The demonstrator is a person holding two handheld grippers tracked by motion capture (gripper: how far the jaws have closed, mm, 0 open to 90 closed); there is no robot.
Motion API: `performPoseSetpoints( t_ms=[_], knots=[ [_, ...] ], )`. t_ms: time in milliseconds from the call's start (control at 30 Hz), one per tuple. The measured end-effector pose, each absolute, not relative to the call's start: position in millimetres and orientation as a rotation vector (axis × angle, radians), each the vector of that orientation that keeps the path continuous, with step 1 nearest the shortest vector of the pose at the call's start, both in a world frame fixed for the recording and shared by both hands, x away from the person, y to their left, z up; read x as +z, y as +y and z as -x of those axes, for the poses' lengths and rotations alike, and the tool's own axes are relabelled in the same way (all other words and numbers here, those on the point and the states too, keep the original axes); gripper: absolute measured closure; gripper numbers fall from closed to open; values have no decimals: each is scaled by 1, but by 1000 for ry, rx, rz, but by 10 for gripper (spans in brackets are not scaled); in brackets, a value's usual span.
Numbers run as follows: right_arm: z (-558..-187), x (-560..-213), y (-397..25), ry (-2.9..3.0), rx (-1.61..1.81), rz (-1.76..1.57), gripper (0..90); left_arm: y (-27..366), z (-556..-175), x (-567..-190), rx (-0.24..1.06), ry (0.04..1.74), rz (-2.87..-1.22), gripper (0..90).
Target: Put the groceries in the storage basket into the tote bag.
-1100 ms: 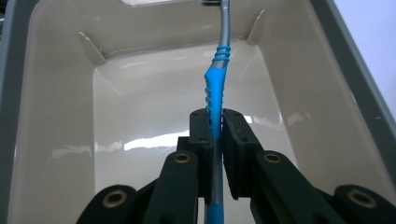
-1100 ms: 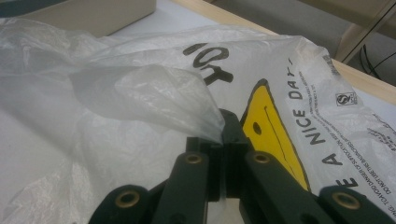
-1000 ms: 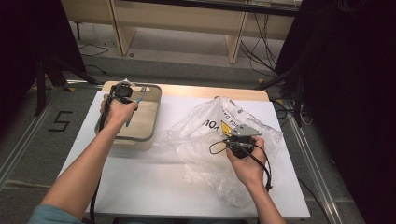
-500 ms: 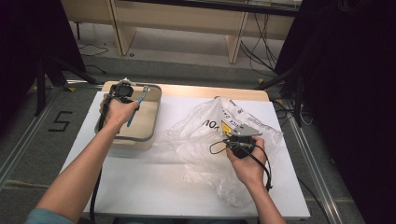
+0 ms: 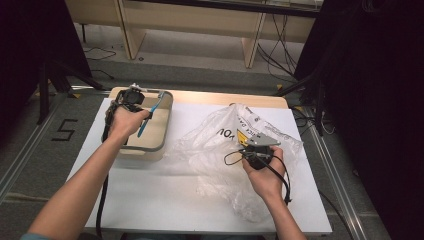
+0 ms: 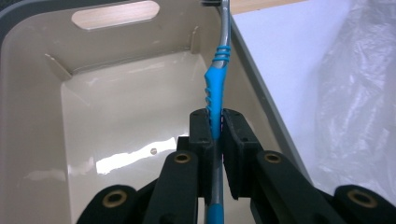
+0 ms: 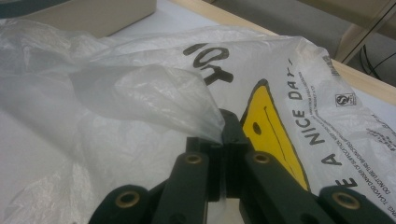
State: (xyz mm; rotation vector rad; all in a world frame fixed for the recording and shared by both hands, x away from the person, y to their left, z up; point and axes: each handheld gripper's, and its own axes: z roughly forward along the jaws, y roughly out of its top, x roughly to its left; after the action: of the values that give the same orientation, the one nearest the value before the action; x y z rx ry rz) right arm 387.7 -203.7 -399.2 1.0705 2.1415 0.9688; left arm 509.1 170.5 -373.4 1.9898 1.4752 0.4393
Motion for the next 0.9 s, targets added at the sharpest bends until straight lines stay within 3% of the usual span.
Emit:
performPoseSetpoints(
  t_ms=[900],
  knots=[
    [-388,-399,-203,2145,967,-1069,900,149,-469,-366,402,1290,-2072,823]
  ],
)
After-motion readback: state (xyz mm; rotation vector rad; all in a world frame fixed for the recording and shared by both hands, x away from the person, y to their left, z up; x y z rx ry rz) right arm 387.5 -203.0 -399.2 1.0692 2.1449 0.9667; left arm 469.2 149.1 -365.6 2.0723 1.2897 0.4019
